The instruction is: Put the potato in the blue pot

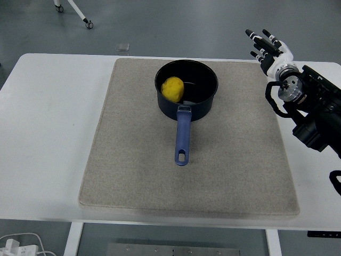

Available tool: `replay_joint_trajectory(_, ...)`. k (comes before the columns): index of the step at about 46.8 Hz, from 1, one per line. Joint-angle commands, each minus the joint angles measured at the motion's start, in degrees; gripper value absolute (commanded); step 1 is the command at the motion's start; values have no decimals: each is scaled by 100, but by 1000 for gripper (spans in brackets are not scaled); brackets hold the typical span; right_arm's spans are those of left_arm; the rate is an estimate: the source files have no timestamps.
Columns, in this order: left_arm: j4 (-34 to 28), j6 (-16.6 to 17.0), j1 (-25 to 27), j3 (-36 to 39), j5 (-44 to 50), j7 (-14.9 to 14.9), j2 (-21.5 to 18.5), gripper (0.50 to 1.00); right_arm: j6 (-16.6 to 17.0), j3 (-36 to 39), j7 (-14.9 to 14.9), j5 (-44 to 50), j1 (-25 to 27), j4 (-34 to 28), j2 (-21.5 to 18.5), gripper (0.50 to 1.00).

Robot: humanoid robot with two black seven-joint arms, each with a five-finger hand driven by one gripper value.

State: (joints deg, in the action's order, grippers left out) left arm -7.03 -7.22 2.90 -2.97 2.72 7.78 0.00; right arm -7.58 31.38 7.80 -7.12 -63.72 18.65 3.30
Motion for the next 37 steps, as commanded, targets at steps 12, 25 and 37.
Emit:
replay_joint_trajectory(12, -9, 1, 0, 15, 1, 5, 0, 999, 503, -18, 266, 44, 176, 7, 373, 919)
replay_joint_trajectory(25, -44, 1, 0, 33, 1, 5, 0, 999, 794, -27, 284, 97, 273, 15, 391, 919)
replay_joint_trajectory(37, -44, 1, 0, 24, 1, -4, 0, 999, 785, -9, 293, 97, 238, 24, 312, 917)
